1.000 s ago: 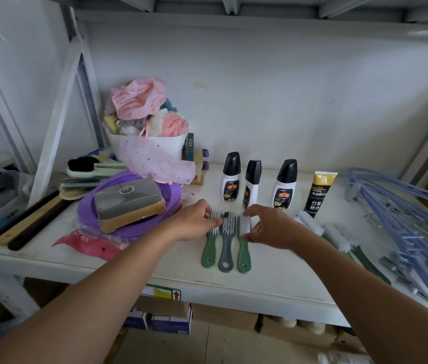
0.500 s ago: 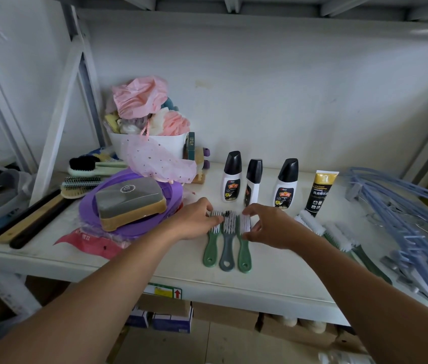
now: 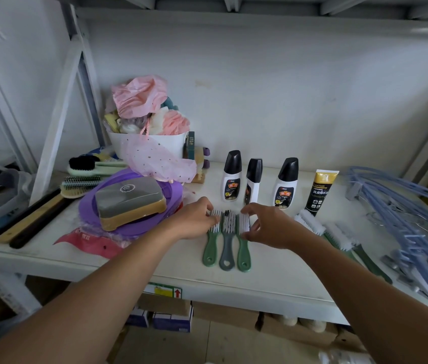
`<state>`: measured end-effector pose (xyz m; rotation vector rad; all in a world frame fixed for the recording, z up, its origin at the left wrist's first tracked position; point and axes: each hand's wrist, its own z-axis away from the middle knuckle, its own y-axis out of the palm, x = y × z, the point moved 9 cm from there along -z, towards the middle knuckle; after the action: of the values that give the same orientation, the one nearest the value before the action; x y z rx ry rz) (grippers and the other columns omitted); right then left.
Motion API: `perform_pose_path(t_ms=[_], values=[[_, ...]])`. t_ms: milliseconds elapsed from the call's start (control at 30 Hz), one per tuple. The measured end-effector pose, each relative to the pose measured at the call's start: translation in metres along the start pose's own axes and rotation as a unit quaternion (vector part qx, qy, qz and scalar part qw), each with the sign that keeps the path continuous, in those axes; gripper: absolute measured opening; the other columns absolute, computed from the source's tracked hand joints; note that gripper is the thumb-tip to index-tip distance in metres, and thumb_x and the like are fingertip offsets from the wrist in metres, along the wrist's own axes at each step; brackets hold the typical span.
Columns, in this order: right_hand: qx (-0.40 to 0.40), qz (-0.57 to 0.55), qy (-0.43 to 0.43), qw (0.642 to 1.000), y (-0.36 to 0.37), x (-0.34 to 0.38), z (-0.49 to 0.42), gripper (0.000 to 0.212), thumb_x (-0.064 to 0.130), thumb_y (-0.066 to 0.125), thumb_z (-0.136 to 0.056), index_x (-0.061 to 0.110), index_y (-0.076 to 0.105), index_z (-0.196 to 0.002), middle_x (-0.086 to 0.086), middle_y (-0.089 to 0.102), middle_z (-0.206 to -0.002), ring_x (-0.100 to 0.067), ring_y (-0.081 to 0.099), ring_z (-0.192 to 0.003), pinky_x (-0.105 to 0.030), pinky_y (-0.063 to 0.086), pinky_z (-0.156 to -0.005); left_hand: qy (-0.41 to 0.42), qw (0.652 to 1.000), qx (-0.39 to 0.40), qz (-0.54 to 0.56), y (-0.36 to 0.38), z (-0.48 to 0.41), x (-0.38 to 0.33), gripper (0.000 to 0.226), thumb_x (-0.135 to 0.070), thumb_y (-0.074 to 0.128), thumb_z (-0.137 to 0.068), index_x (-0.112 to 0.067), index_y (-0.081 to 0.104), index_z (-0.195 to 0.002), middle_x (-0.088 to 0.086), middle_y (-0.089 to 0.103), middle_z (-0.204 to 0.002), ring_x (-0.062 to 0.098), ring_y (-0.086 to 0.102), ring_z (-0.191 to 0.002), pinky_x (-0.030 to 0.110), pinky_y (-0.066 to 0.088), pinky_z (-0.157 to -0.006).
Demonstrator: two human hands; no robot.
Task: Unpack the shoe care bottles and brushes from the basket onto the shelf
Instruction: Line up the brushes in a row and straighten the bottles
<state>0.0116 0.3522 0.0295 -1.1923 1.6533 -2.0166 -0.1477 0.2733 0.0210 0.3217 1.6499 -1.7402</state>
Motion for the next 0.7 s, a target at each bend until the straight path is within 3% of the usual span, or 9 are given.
perform_pose_path(t_ms=[400, 700], values=[[-0.01, 0.007, 0.005, 1.0, 0.006, 0.003, -0.004, 0.062, 0.041, 0.076, -0.082, 0.026, 0.05, -0.136, -0.001, 0.067, -0.119, -0.013, 0.068, -0.094, -0.036, 0.058, -0.086, -0.004, 1.0, -0.005, -0.025, -0.002, -0.005, 0.006, 0.041, -0.037, 0.053, -0.1, -0.018, 0.046, -0.136, 0.007, 0.06, -0.132, 0.023, 0.058, -0.116, 0.041, 0.048, -0.102], [-0.002, -0.01, 0.02, 1.0, -0.001, 0.002, 0.0, 0.066, 0.038, 0.077, -0.081, 0.026, 0.049, -0.14, 0.002, 0.061, -0.131, -0.012, 0.069, -0.091, -0.035, 0.057, -0.088, -0.01, 1.0, -0.006, -0.027, -0.003, -0.008, 0.011, 0.04, -0.035, 0.056, -0.098, -0.019, 0.048, -0.134, 0.007, 0.06, -0.13, 0.024, 0.057, -0.116, 0.041, 0.048, -0.102]])
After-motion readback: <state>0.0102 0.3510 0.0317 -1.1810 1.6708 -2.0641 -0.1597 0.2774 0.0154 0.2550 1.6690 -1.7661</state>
